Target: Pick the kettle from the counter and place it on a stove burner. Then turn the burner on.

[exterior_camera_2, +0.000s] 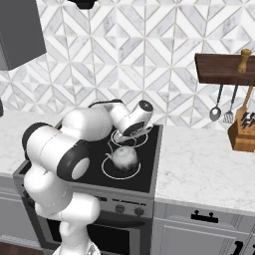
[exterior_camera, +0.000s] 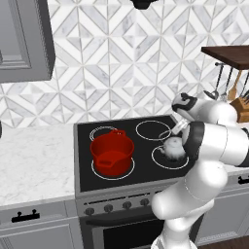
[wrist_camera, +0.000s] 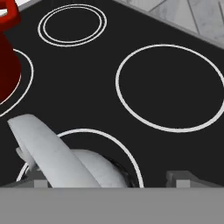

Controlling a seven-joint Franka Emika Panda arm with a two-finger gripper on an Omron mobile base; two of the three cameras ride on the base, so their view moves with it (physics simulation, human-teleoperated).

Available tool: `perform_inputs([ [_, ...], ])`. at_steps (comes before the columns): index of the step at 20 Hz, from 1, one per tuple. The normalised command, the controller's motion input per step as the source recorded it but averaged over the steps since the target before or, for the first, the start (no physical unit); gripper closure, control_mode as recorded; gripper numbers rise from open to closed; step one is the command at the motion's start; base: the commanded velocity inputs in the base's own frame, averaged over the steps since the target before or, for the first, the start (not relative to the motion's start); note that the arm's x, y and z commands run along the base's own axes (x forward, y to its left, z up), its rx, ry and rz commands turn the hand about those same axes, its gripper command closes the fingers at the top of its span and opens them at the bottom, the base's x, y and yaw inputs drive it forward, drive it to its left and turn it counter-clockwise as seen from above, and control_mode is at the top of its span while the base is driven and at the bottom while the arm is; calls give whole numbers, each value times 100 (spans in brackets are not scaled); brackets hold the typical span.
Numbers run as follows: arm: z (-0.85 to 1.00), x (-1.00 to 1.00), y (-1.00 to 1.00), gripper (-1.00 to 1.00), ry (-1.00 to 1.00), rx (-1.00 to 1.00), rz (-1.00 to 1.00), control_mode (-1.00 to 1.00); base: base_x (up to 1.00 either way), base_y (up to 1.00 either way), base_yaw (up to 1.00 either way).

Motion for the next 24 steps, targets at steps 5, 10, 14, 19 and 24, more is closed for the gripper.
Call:
perform_inputs([
  [5, 0, 0, 3, -100, 0, 0, 0, -100, 0, 0, 0],
  [10, 0, -11, 0, -100, -1, 0, 3, -100, 0, 0, 0],
  [14, 0, -4, 0, -100, 0, 0, 7, -100, 0, 0, 0],
  [19, 2, -1, 0, -100, 0, 0, 9, -100, 0, 0, 0],
  [24, 26, -24, 0, -100, -5, -1, 8, -100, 0, 0, 0],
])
